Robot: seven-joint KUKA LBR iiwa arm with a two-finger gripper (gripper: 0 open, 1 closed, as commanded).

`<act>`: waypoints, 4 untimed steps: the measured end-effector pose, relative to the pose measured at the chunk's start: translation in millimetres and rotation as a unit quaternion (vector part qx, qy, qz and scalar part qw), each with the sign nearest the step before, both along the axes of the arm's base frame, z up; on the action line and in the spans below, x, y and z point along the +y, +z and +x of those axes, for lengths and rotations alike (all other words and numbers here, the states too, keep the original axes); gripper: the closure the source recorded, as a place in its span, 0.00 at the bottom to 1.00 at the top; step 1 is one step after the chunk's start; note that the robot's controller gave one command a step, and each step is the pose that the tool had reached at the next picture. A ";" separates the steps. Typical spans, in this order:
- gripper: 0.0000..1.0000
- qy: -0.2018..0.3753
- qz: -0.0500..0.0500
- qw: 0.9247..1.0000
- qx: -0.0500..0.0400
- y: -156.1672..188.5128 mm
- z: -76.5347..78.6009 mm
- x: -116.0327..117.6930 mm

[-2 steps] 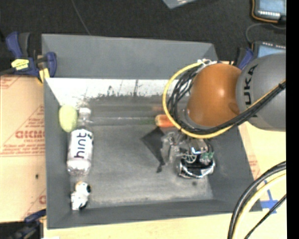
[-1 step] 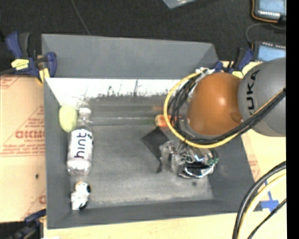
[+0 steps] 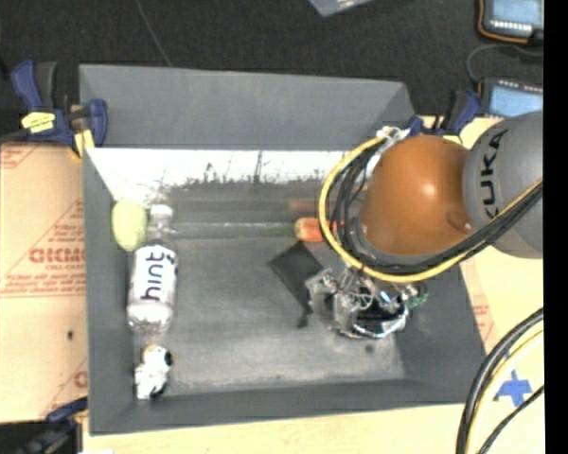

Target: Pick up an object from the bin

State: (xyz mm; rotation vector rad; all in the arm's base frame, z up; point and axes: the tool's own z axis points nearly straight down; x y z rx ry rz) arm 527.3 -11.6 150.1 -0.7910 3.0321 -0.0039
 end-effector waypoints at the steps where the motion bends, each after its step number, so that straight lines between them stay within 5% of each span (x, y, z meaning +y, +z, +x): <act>1: 1.00 -0.080 0.001 0.997 -0.001 -4.6 26.5 -22.6; 2: 1.00 -0.068 -0.001 0.998 -0.002 -12.6 38.5 -29.2; 3: 1.00 0.016 0.000 1.000 -0.001 -18.4 39.9 -18.2; 4: 1.00 -0.017 0.000 1.000 -0.004 -28.0 52.5 -16.3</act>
Offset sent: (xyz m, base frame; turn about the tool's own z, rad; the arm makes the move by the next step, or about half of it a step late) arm 0.0418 -0.0051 -0.0236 -0.0685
